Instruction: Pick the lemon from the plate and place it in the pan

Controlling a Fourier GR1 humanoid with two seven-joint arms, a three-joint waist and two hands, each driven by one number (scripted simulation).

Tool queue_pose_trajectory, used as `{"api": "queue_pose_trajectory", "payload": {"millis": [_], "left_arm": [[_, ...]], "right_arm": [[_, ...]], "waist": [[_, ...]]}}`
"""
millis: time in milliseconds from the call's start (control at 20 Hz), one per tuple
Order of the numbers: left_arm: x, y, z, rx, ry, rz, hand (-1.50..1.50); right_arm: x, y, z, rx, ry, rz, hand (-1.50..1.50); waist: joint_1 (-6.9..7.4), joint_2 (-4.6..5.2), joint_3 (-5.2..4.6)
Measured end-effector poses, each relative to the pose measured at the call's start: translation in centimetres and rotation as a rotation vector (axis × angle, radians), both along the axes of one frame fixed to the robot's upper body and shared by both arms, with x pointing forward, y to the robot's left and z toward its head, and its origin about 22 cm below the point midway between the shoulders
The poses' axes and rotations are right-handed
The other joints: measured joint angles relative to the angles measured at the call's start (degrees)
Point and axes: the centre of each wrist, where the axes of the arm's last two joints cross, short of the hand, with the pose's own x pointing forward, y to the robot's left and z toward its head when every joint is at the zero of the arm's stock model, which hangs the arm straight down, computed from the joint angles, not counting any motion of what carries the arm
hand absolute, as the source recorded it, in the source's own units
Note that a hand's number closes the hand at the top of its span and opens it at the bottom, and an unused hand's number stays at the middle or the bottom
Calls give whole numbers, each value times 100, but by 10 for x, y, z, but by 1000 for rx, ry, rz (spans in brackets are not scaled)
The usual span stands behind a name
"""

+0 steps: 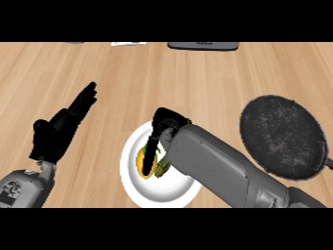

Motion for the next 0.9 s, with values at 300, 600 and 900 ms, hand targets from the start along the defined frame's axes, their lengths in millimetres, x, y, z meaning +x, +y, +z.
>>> {"api": "queue_pose_trajectory", "payload": {"millis": [300, 600, 900], "left_arm": [[0, 2, -3, 5, 1, 3, 0], [2, 4, 1, 4, 4, 1, 0], [1, 5, 1, -1, 4, 3, 0]], "right_arm": [[-2, 6, -8, -54, 37, 25, -150], [-8, 9, -19, -96, 54, 47, -150], [-10, 9, -30, -125, 47, 44, -150]], "waist": [[-17, -4, 1], [-33, -11, 1], [-27, -9, 1]]}}
